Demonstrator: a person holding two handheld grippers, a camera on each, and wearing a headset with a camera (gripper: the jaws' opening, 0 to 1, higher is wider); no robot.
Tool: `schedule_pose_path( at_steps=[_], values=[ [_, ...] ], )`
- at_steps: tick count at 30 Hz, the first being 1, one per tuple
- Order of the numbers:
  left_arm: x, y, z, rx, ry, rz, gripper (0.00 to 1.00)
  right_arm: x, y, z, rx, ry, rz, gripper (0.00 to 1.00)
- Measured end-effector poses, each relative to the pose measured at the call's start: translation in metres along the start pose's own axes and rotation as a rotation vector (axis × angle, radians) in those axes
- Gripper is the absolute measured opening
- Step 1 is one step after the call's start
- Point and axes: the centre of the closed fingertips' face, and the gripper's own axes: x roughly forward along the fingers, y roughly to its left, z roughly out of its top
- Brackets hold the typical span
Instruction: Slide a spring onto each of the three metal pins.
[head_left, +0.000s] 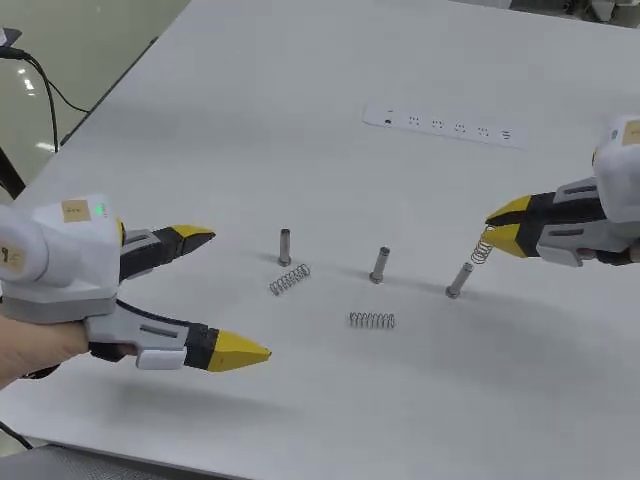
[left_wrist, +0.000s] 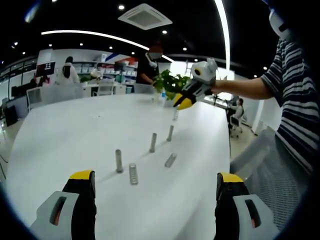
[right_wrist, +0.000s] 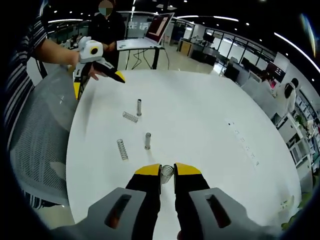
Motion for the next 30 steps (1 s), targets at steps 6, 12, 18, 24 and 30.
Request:
schedule_pose_path(
  at_steps=[6, 12, 18, 24, 30],
  values=[
    [-0.001, 0.0, -0.001, 0.0, 0.001, 0.001, 0.98, 0.002, -0.001, -0.001, 0.009, -0.001, -0.007, 0.07],
    [-0.002, 0.0, -0.002, -0.006, 0.0, 0.004, 0.98, 0.008, 0.002, -0.004, -0.006, 0.014, -0.004, 0.07],
    [-0.003, 0.0, -0.003, -0.007, 0.002, 0.006, 0.98, 0.01, 0.001, -0.005, 0.004, 0.011, -0.008, 0.07],
    [-0.003, -0.001, -0.003, -0.006, 0.003, 0.006, 0.97, 0.012, 0.0, -0.009, 0.012, 0.014, -0.006, 0.07],
    [-0.003, -0.001, -0.004, -0.011, 0.004, 0.006, 0.97, 0.014, 0.001, -0.01, 0.021, 0.012, -0.006, 0.07]
  ],
)
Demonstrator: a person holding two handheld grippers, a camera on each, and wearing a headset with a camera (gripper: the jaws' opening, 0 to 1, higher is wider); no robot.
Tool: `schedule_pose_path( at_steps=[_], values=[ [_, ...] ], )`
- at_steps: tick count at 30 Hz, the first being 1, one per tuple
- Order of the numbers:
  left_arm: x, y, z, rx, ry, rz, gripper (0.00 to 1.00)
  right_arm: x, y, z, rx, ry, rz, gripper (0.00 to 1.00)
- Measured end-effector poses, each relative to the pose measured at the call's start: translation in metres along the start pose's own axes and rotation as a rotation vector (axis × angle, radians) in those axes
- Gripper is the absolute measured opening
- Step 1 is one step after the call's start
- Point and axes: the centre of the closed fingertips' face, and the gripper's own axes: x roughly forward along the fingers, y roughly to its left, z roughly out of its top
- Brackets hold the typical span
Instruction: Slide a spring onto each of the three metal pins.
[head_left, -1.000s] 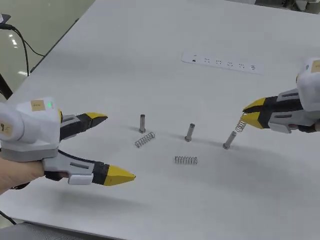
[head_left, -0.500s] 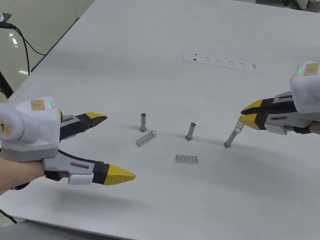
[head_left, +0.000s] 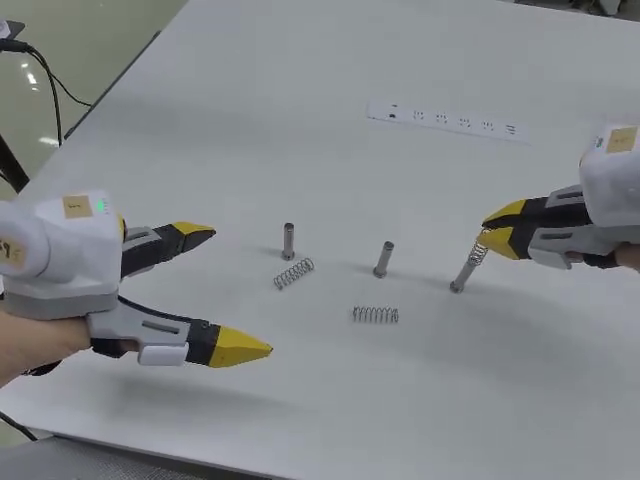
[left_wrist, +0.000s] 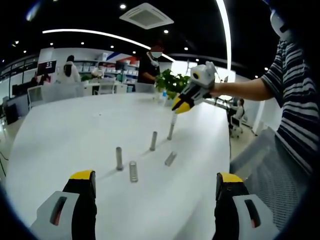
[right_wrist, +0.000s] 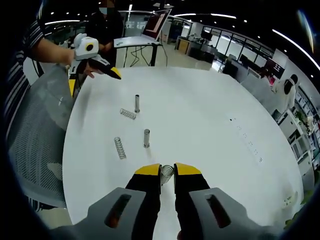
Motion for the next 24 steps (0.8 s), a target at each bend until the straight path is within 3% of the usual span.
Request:
schedule_pose_path(
  at_steps=[13, 24],
  values=[
    [0.0, 0.0, -0.002, -0.001, 0.005, 0.001, 0.97, 0.009, 0.001, -0.01, 0.012, 0.018, 0.006, 0.07],
    [0.0, -0.001, -0.005, -0.004, 0.008, 0.0, 0.97, 0.025, 0.004, -0.025, 0.067, 0.052, 0.011, 0.07]
  ],
)
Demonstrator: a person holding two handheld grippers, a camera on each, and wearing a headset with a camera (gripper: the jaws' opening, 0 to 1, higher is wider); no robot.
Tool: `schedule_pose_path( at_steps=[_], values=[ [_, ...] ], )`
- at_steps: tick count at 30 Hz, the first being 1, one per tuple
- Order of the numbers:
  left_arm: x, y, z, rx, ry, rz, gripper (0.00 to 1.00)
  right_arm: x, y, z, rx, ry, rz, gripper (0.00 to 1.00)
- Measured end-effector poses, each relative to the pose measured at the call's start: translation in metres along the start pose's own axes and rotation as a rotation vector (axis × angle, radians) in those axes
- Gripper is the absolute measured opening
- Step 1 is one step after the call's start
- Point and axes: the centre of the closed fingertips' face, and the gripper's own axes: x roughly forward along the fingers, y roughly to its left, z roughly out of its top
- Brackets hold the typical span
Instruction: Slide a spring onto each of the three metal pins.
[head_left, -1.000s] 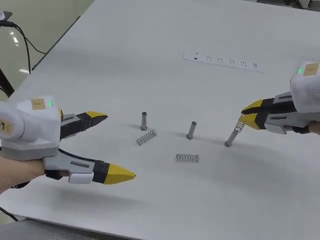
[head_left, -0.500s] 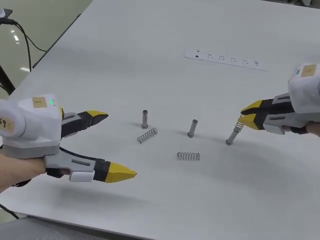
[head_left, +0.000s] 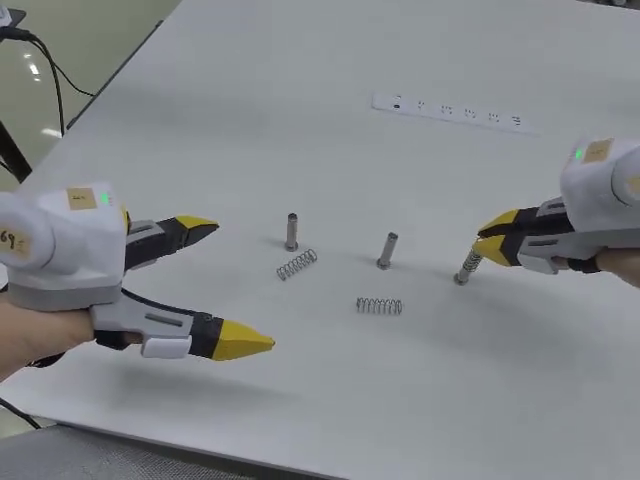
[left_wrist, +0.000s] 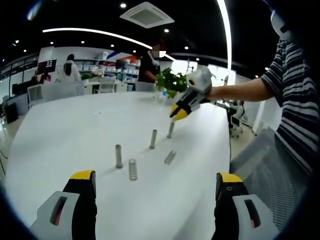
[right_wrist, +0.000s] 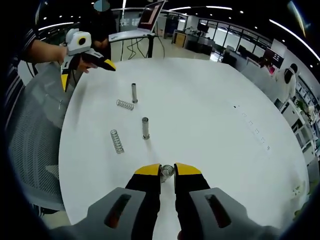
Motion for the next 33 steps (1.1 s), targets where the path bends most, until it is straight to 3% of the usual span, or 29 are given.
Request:
schedule_pose_path(
  at_steps=[17, 33],
  values=[
    [-0.002, 0.002, -0.002, 0.001, 0.002, 0.006, 0.97, 0.013, 0.006, -0.014, 0.018, 0.044, 0.004, 0.07],
    [-0.003, 0.001, -0.002, 0.007, 0.008, 0.01, 0.96, 0.012, 0.005, -0.01, 0.01, 0.012, -0.01, 0.08]
  ],
)
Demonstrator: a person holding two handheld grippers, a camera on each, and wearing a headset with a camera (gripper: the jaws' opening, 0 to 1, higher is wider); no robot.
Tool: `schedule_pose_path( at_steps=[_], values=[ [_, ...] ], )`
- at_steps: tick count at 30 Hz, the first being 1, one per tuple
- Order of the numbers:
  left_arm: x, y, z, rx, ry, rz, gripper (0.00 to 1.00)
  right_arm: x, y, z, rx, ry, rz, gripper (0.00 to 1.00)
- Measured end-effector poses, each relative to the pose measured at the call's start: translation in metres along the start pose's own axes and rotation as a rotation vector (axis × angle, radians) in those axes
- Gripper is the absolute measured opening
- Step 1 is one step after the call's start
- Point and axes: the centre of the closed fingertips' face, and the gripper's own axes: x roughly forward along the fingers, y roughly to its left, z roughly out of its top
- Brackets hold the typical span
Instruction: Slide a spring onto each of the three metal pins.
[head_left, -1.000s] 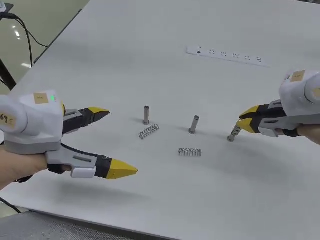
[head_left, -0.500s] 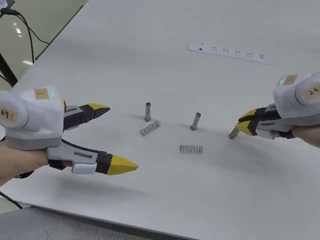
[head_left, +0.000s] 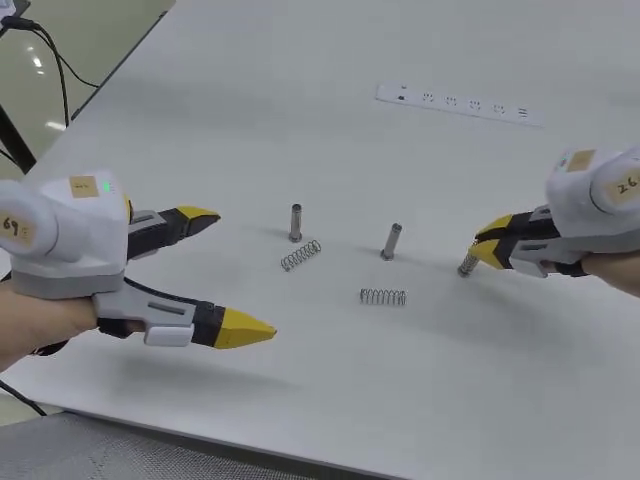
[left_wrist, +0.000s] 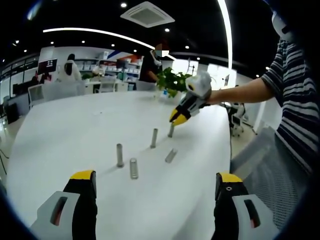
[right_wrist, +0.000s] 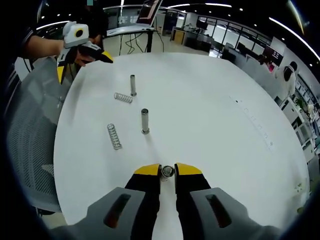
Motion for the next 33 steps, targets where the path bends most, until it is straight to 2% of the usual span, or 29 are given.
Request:
schedule_pose_path(
  at_steps=[4, 10, 20, 26, 33],
  values=[
    [0.0, 0.0, 0.002, -0.005, -0.007, 0.002, 0.96, -0.002, -0.003, 0.0, -0.014, 0.005, -0.014, 0.09],
    [-0.001, 0.001, 0.005, -0.007, -0.014, 0.007, 0.96, -0.008, -0.003, 0.008, 0.037, -0.05, -0.021, 0.1],
    [-0.002, 0.002, 0.007, -0.01, -0.016, 0.008, 0.97, -0.021, -0.006, 0.011, 0.14, -0.124, -0.035, 0.11],
    [-0.001, 0.002, 0.008, -0.01, -0.016, 0.009, 0.97, -0.028, -0.001, 0.018, 0.164, -0.171, -0.032, 0.12],
    [-0.001, 0.002, 0.009, -0.009, -0.016, 0.007, 0.97, -0.034, 0.01, 0.02, 0.171, -0.197, -0.027, 0.12]
  ],
)
